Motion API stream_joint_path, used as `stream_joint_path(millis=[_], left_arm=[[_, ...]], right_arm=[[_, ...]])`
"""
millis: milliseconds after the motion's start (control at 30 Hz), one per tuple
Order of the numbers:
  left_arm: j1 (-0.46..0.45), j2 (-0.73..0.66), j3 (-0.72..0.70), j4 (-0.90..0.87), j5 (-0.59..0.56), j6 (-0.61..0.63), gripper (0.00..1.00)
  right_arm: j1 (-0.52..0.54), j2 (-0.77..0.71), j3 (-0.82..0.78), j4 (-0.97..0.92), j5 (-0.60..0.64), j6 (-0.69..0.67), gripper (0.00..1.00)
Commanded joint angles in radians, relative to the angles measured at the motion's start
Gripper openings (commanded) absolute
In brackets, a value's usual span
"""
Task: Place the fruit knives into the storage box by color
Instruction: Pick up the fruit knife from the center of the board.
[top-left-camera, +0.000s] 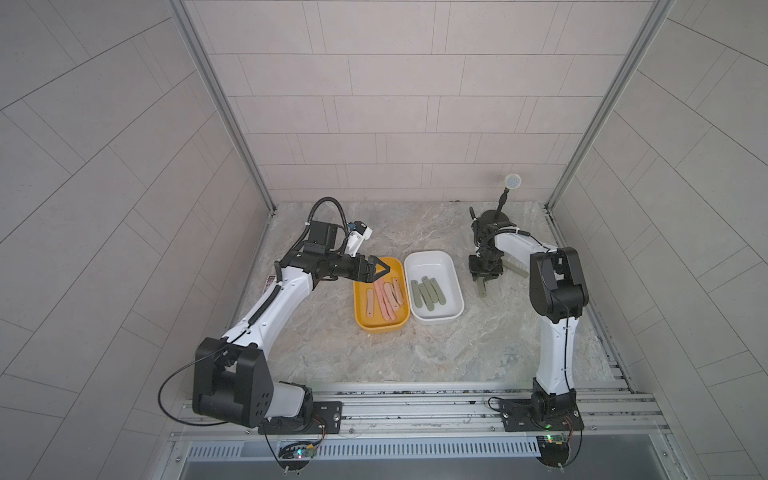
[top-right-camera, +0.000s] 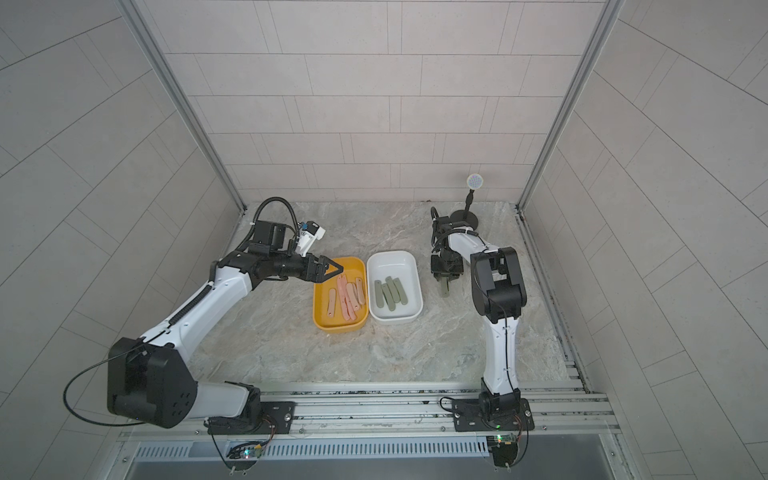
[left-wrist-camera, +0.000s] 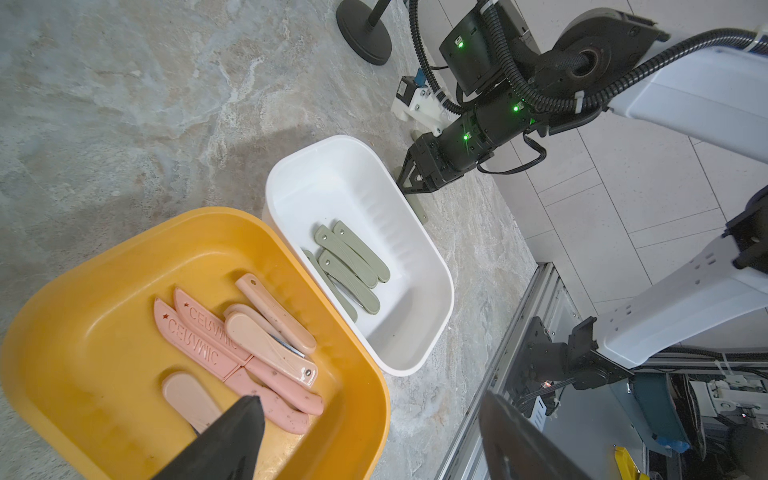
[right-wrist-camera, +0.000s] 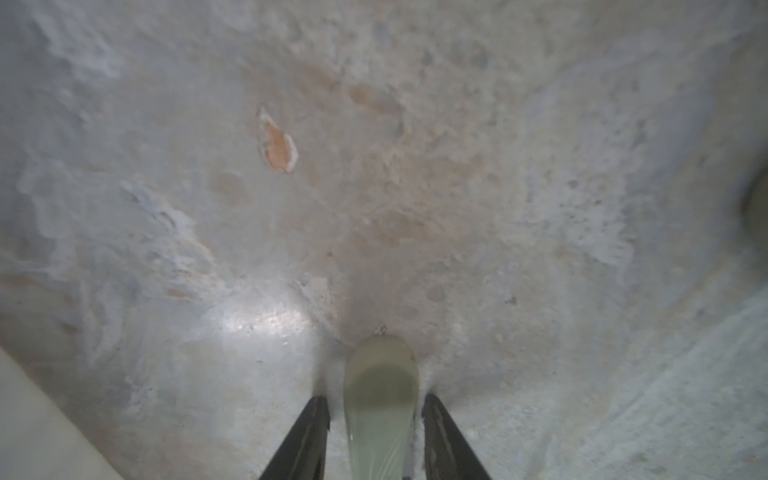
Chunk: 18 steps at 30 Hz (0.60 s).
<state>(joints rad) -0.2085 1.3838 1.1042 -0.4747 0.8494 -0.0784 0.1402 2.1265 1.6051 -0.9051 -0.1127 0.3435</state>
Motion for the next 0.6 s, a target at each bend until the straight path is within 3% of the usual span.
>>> stream_joint_path(millis=[0,333,567], left_arm=[[0.007,-0.020,-0.009,0.015,0.013,0.006,0.88],[0.008,-0.021,-0.010,0.016,0.016,0.005,0.88],[0.009,-0.022,-0.009,0.016,0.016,0.004,0.88]], right_arm=[[-0.014,0.062,0.002,0.028,0.022,-0.014,0.39],[-0.013,0.068,0.001,0.025,0.013,-0.019,0.23],[-0.005,0.023,-0.013,0.020,0.007,-0.015,0.22]])
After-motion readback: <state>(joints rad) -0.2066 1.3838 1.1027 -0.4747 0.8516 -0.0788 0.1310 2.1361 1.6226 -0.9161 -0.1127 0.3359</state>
